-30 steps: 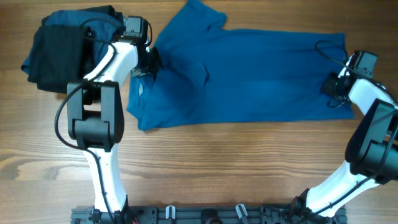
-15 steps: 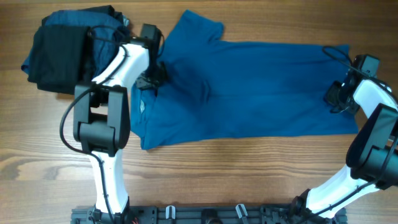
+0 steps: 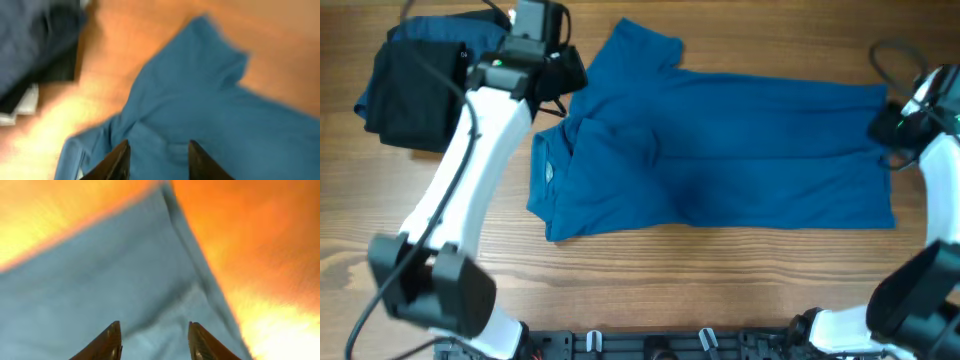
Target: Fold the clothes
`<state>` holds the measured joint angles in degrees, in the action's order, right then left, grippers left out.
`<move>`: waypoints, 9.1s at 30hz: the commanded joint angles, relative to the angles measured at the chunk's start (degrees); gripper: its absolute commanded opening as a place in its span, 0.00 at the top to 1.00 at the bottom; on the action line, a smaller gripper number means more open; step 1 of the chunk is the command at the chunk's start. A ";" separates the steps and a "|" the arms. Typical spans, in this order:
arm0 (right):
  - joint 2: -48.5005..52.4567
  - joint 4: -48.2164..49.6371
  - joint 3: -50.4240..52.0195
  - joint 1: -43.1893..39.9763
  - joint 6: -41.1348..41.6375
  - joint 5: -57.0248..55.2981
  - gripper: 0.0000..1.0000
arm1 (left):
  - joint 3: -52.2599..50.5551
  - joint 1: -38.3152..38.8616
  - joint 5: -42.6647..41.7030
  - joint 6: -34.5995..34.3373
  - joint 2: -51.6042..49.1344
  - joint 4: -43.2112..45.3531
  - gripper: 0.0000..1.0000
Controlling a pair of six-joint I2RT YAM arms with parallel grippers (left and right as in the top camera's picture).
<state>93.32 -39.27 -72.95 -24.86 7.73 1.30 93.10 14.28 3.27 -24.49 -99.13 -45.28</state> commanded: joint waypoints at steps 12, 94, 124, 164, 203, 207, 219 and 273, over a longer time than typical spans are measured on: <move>19.41 30.51 -5.73 -0.15 -7.61 0.04 0.49 | 0.13 -0.24 0.92 1.75 -5.79 1.81 0.53; 34.45 41.86 -7.56 -0.07 -24.26 -0.39 0.32 | 39.34 0.00 3.74 24.06 -58.29 17.14 0.74; 36.72 44.44 -7.74 -0.07 -16.13 9.70 0.96 | 39.34 -0.04 3.74 24.06 -52.54 17.11 0.96; 8.52 1.29 -7.61 -6.10 -24.24 13.79 0.96 | 39.34 -0.26 -5.29 8.07 -30.18 -41.77 0.96; 8.57 -7.50 1.29 -6.80 -12.13 -4.39 0.96 | -19.91 1.11 -5.77 0.00 -6.62 -16.52 0.96; 8.98 -5.92 1.36 -8.02 -12.17 -4.76 0.96 | -22.71 -0.44 -5.33 -0.02 -6.62 -14.03 0.96; 17.77 -6.60 1.36 -8.11 -12.02 -4.28 0.96 | -24.87 -4.44 -4.96 -0.02 -6.62 -15.15 0.96; 13.33 17.64 19.41 -6.38 -0.24 7.32 0.96 | -3.10 -0.26 -6.38 1.55 -27.26 -6.16 0.96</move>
<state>103.63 -27.07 -57.06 -32.21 6.68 9.47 90.26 14.26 -6.92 -24.32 -124.27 -56.71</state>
